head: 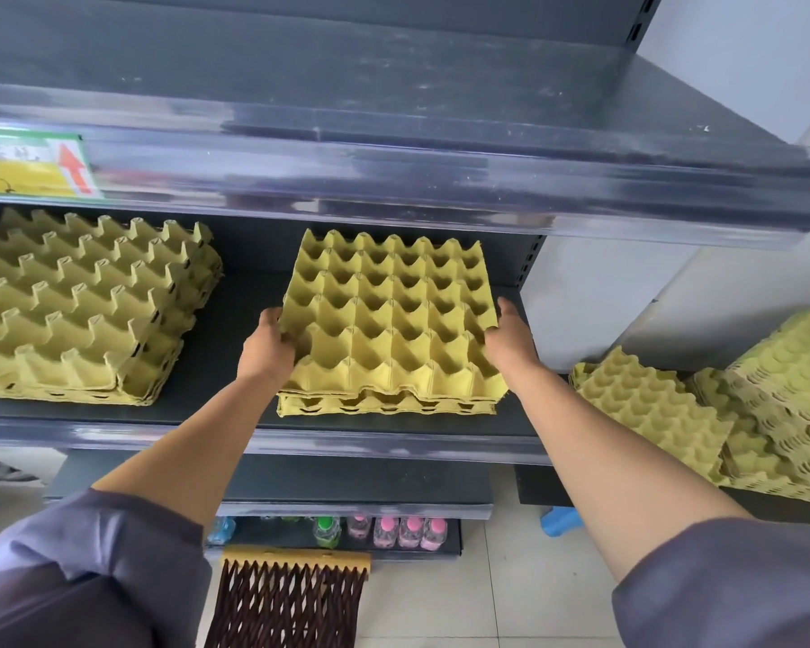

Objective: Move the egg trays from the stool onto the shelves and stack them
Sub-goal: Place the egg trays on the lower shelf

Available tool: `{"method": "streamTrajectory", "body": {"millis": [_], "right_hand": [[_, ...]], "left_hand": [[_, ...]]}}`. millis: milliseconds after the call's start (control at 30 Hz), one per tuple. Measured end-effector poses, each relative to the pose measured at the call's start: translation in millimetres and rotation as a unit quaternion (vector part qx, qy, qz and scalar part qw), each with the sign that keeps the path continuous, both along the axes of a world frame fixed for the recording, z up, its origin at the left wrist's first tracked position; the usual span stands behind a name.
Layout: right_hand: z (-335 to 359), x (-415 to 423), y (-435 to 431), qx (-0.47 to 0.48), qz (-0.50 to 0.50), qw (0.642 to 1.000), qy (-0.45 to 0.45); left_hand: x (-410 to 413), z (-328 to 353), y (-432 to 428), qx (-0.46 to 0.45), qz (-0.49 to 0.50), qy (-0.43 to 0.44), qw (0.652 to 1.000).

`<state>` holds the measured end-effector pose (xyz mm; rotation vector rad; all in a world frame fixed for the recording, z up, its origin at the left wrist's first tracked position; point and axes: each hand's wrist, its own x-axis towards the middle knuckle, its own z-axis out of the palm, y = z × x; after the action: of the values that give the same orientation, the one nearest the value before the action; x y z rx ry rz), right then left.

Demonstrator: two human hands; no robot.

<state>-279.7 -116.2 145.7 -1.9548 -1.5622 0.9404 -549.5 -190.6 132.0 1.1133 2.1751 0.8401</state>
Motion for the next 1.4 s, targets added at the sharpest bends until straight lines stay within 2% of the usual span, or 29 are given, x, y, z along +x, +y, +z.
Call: {"method": "streamTrajectory", "body": {"millis": [267, 500, 667, 833, 933, 1100, 1400], "right_hand": [[-24.4, -0.3, 17.7, -0.075, 0.004, 0.995, 0.069], [-11.3, -0.6, 2.7, -0.078, 0.021, 0.995, 0.061], [-18.3, 0.3, -4.1, -0.029, 0.006, 0.998, 0.064], [-14.3, -1.0, -0.2, 0.035, -0.014, 0.997, 0.063], [-11.5, -2.8, 2.5, 0.019, -0.002, 0.998, 0.065], [-17.8, -9.1, -1.2, -0.034, 0.030, 0.997, 0.058], [-17.8, -6.6, -6.4, -0.013, -0.017, 0.995, 0.096]], "left_hand": [[-3.7, -11.0, 11.8, -0.024, 0.029, -0.030, 0.999], [-21.3, -9.3, 11.7, -0.053, 0.044, -0.067, 0.995], [-16.3, -7.6, 6.5, -0.042, 0.023, -0.066, 0.997], [-14.2, -1.2, 9.8, 0.028, 0.021, -0.085, 0.996], [-13.5, 0.7, 11.6, 0.025, 0.017, -0.072, 0.997], [-13.5, -10.6, 3.6, -0.039, 0.029, -0.059, 0.997], [-11.0, -10.0, 3.1, -0.007, 0.049, -0.022, 0.999]]}}
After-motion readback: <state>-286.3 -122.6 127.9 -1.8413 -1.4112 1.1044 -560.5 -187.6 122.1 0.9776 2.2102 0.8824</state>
